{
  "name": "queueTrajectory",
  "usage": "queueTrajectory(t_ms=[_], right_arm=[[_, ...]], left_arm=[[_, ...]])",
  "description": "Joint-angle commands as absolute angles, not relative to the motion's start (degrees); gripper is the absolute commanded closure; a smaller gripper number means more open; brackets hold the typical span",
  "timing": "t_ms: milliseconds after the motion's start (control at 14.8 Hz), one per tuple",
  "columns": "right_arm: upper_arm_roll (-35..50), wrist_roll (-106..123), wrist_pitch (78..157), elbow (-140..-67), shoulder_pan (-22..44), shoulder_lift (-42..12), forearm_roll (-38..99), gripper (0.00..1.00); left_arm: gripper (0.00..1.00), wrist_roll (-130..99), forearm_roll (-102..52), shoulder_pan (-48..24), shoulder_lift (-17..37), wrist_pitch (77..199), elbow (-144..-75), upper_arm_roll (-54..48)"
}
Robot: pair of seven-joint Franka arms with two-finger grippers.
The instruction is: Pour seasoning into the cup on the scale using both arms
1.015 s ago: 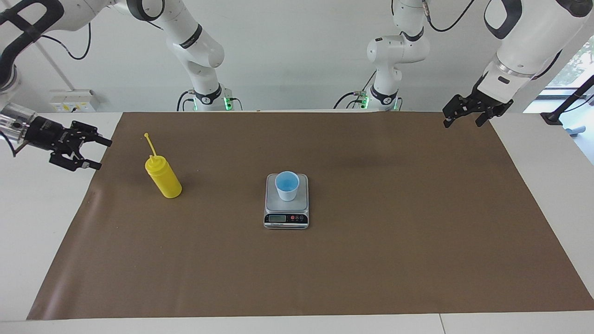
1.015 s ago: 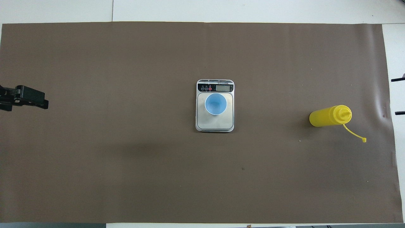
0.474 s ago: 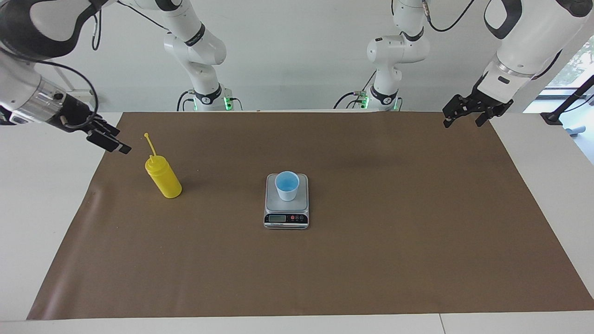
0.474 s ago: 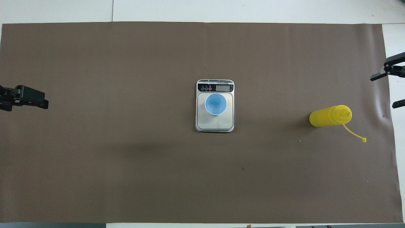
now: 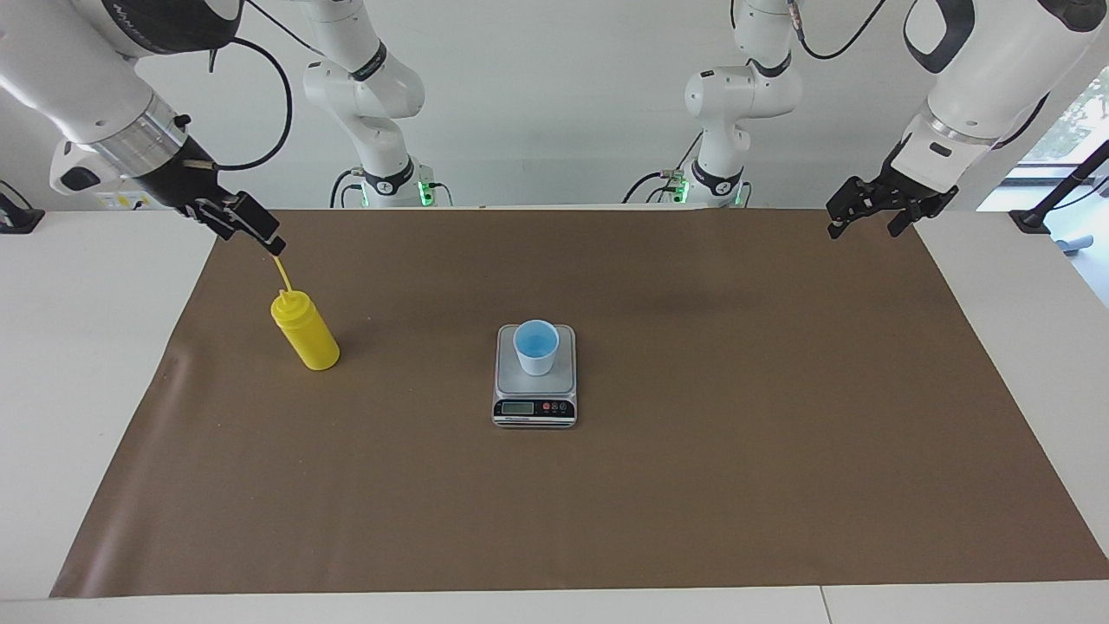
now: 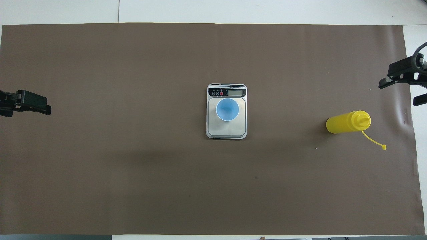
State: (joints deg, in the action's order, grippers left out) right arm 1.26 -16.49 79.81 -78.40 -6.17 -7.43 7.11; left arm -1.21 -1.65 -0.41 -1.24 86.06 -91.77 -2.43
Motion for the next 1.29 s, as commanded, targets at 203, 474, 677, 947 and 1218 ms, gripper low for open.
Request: queueTrajectory(t_ms=[203, 474, 677, 947, 1218], right_arm=[[-1.2, -14.2, 80.6, -81.6, 1.1, -3.8, 0.8, 0.0], [-0.4, -14.3, 79.7, -81.5, 1.0, -4.0, 1.4, 0.0], [-1.1, -12.5, 79.2, -80.5, 1.0, -3.2, 2.5, 0.0], [-1.7, -9.0, 78.7, -83.3, 1.0, -0.9, 1.2, 0.0], [-1.8, -5.5, 79.0, -85.8, -0.3, 0.4, -1.7, 0.0]], left_arm=[[0.0, -0.5, -2.4, 0.2, -2.6, 85.7, -93.1, -2.5], [0.0, -0.5, -2.4, 0.3, -2.6, 85.7, -93.1, -2.5], [0.0, -0.5, -2.4, 0.2, -2.6, 85.7, -93.1, -2.5], [0.0, -0.5, -2.4, 0.2, -2.6, 85.7, -93.1, -2.5], [0.0, -0.5, -2.4, 0.2, -2.6, 85.7, -93.1, -2.5]])
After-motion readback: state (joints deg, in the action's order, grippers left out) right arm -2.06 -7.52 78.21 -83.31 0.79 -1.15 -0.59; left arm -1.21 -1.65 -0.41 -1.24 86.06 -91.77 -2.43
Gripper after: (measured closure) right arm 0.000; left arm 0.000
